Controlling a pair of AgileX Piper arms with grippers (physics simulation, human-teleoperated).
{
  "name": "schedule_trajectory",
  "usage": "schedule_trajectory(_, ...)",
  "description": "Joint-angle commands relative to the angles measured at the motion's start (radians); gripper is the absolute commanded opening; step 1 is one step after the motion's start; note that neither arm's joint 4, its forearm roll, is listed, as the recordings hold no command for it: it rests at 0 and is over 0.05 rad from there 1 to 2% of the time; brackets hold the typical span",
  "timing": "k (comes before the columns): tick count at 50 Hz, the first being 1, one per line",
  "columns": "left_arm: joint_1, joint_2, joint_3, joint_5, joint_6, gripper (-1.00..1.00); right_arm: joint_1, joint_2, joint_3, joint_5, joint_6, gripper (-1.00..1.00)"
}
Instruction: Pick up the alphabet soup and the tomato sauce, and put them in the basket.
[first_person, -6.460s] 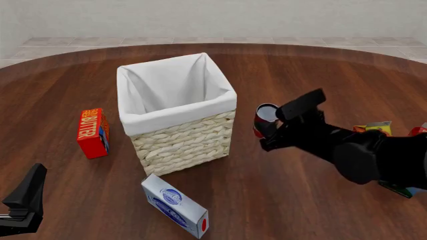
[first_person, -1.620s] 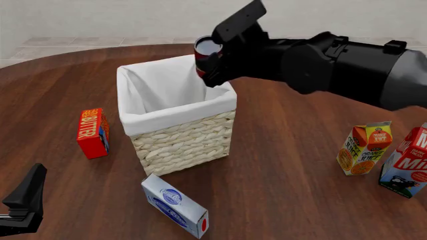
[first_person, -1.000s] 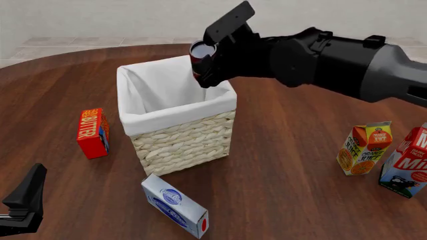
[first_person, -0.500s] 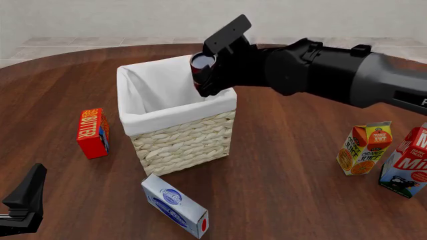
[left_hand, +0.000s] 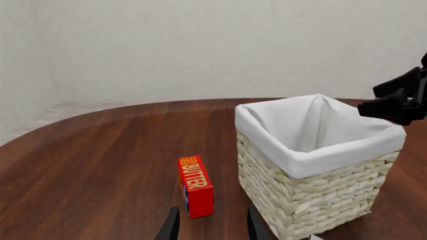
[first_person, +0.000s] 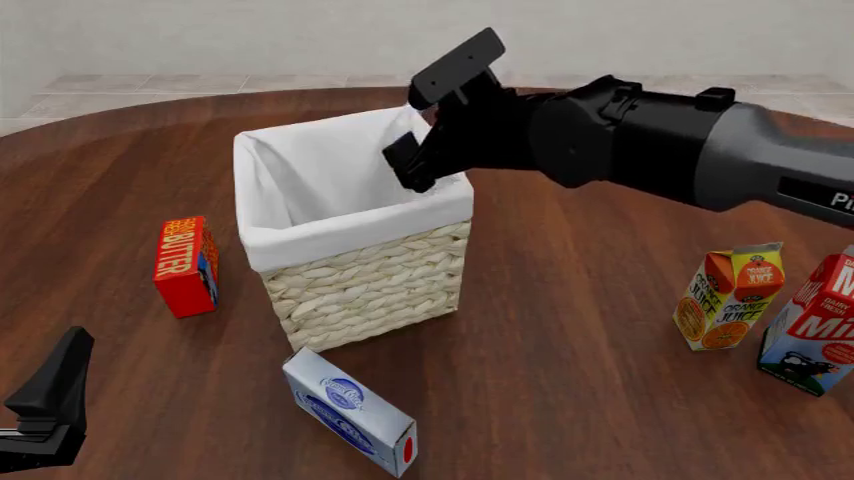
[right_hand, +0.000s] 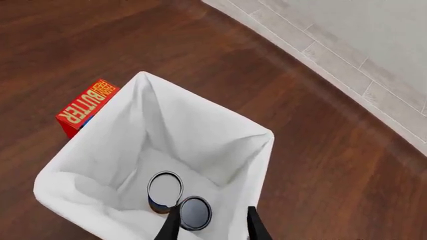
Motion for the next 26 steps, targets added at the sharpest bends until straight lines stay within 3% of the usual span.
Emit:
schedule_trajectory(1,0.0,0.0,0.0,0.0,0.0,1.0,-0.007,-0.003,-0.006,-0.001,0.001,1.0)
schedule_trajectory(26,0.0,0.0,0.0,0.0,0.0,1.0,-0.001,-0.031,-0.031,0.018,-0.012,1.0)
